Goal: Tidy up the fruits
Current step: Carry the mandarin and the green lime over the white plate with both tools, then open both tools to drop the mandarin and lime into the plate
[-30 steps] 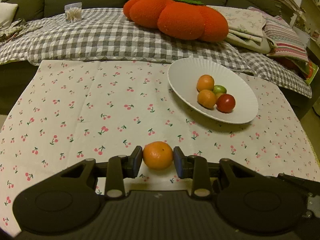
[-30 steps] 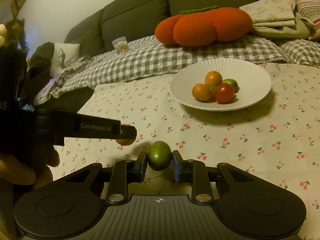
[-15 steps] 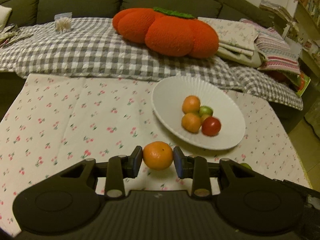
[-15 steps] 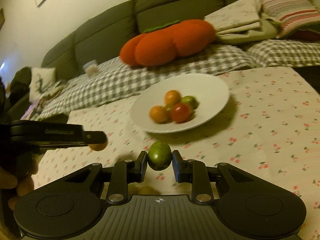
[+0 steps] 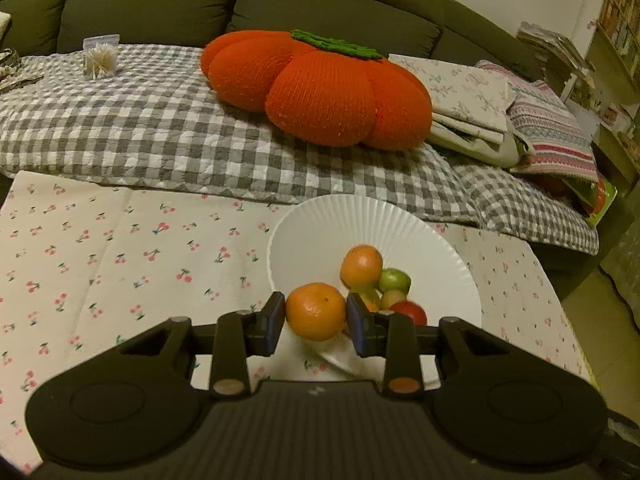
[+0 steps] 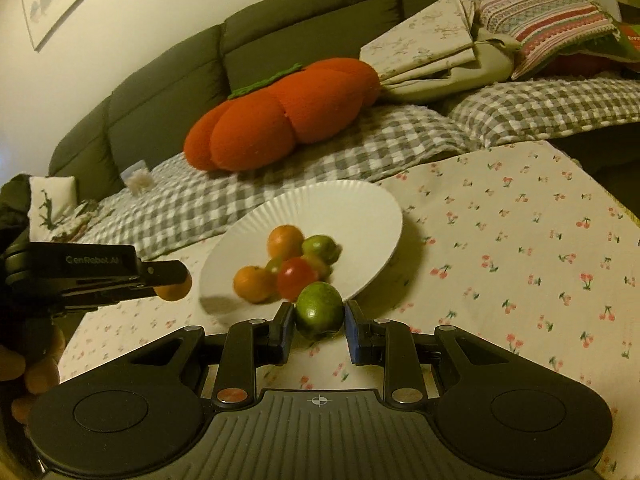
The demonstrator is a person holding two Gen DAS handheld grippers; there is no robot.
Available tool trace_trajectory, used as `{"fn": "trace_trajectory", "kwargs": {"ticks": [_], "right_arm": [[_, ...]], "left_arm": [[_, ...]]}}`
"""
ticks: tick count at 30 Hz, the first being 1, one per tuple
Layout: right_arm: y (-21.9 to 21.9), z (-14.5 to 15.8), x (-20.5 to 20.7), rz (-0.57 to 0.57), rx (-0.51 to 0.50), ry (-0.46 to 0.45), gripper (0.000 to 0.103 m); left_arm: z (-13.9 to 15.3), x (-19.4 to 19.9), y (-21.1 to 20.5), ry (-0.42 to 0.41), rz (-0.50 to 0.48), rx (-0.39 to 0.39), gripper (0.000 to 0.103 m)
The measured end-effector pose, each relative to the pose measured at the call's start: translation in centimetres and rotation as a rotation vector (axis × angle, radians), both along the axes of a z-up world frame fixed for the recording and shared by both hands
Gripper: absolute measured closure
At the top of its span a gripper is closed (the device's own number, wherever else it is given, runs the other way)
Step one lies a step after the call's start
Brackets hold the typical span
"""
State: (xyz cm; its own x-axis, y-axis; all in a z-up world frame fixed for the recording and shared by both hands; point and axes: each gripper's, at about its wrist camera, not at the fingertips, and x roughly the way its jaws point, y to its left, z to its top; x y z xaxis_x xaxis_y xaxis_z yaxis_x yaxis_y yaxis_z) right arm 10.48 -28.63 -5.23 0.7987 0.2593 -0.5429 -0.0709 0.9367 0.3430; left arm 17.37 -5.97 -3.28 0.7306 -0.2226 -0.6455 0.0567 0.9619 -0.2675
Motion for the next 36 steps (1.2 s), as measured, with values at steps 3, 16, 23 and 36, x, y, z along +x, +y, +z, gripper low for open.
{"fn": "trace_trajectory", "kwargs": {"ticks": [3,16,23,36], "right_arm": [[-0.2,-0.1,0.8,-0.010,0.004,-0.002,0.078],[0.8,-0.6,4.2,-0.018,-0.073,-0.014,0.078],[1.5,-1.2,5.5,0.001,-0.108,0.008,0.077],[0.3,-0.4,4.6,-0.044,-0.064,-0.018,0.071]], "left_arm": [[-0.4,1.0,-0.3,-0.002,-0.002,-0.005,0.071],[-1.8,3.4,-1.2,-0.016,-0.001,-0.012,0.071],[-2.6,3.9,-1.1,-0.003,-0.021,-0.025,0.070],[-1.5,3.2,-0.5,-0.015,-0.020,-0.037,0.048]]}}
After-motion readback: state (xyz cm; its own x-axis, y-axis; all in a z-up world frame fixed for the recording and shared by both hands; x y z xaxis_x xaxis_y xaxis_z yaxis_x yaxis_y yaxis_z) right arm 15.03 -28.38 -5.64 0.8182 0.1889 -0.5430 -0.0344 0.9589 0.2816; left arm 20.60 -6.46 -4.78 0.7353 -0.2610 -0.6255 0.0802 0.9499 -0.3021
